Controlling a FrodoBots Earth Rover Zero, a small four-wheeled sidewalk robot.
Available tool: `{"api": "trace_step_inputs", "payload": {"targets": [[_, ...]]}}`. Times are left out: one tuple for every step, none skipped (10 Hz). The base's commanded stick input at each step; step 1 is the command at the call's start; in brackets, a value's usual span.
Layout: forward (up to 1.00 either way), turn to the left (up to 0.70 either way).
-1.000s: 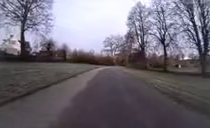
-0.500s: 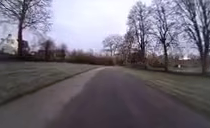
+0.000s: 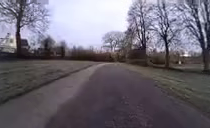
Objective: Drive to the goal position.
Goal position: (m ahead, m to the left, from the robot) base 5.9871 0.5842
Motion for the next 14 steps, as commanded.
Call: {"api": "trace_step_inputs", "payload": {"targets": [[1.00,0.00],[1.00,0.00],[1.00,0.00],[1.00,0.00],[1.00,0.00],[1.00,0.00],[1.00,0.00],[1.00,0.00],[1.00,0.00],[1.00,0.00],[1.00,0.00],[1.00,0.00],[1.00,0.00],[1.00,0.00]]}}
